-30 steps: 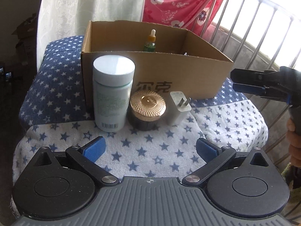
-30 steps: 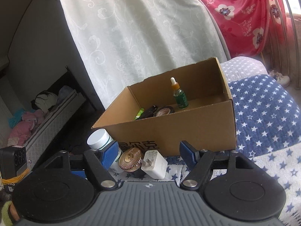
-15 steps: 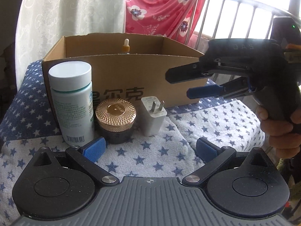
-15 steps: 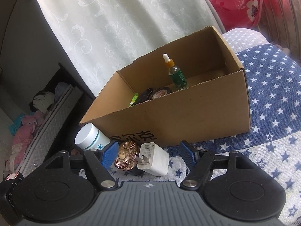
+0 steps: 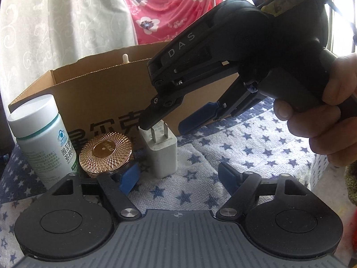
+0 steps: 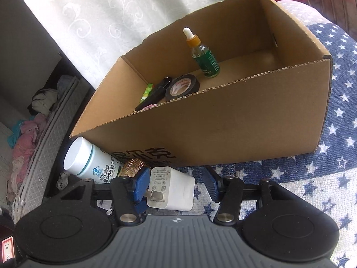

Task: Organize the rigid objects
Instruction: 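Move the right gripper back to the white plug charger and grasp it, then lift the white plug charger toward the box with the right gripper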

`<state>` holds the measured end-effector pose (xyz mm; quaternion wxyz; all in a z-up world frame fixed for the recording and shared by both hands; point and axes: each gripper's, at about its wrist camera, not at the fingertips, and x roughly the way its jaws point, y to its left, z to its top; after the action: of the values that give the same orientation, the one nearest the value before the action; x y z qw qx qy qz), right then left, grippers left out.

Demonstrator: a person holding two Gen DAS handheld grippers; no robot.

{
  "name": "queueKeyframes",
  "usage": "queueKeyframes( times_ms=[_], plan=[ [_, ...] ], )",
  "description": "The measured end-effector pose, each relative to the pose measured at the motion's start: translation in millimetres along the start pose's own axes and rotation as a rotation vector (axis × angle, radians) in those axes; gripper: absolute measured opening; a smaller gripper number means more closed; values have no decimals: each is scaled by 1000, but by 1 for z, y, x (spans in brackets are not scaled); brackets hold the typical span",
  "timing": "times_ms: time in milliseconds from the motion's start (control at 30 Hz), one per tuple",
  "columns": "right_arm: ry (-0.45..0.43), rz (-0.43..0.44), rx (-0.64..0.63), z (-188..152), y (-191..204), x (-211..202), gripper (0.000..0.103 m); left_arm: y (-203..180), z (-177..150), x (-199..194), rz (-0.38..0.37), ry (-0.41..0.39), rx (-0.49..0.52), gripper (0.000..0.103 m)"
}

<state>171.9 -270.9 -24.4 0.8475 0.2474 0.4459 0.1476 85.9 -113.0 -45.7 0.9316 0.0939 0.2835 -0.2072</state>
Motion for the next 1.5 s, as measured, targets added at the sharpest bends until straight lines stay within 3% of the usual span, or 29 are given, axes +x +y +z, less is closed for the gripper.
queueKeyframes(
  times_ms=[67, 300, 367, 433, 533, 1033, 1500],
  plan=[
    [15, 5, 4, 2, -1, 2, 53, 2, 1, 5, 11, 12, -14, 64],
    [53, 5, -23, 7, 6, 6, 53, 10, 3, 8, 12, 33, -79, 52],
    [59, -1, -34, 7, 7, 8, 53, 11, 2, 7, 13, 37, -95, 41],
    [62, 1, -34, 7, 7, 10, 53, 12, 3, 9, 23, 38, -105, 37],
    [65, 30, -29, 5, 7, 9, 39, 15, 4, 10, 33, 41, -120, 29],
    [61, -42, -10, -17, 3, -24, 40, -4, 5, -12, -87, 56, -97, 29],
    [111, -55, 2, -9, -5, -10, 45, -11, 6, 1, -75, 60, -74, 29]
  ],
)
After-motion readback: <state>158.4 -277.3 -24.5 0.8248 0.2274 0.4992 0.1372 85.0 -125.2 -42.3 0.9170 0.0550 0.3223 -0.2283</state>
